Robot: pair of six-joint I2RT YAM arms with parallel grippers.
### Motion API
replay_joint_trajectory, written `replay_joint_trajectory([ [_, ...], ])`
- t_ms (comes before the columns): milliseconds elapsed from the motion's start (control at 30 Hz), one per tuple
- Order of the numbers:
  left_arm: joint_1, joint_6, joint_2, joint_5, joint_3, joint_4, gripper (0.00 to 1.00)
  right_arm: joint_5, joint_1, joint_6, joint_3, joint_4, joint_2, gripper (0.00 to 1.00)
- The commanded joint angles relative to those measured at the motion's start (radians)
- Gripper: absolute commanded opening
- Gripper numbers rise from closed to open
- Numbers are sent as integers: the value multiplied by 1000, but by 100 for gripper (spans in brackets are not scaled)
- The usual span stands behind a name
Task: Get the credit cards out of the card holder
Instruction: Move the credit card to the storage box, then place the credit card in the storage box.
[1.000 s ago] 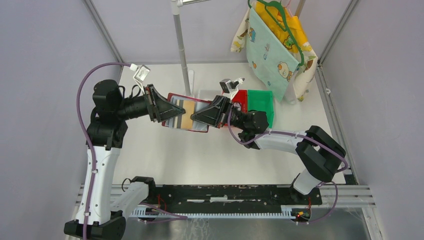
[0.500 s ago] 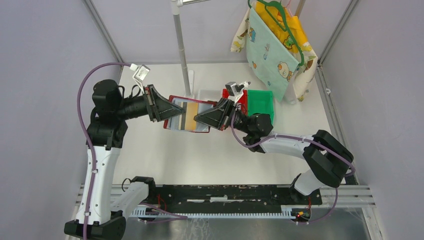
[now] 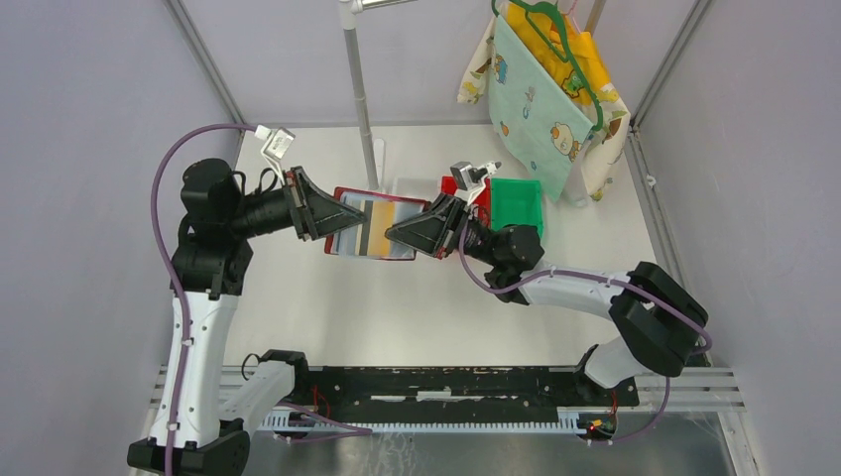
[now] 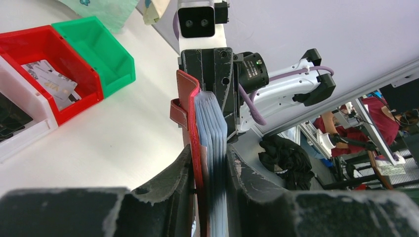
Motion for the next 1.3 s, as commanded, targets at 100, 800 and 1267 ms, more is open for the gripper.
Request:
replay_joint_trajectory([
  [100, -3, -28, -27, -43, 40, 34, 2, -1, 11, 109, 76, 155, 62, 28],
  [800, -3, 277, -1, -202, 114, -124, 2, -172, -258, -156, -67, -366, -279, 0],
  [1267, -3, 338, -2, -220, 117, -159, 2, 115, -616, -879, 89, -1526, -401, 0],
])
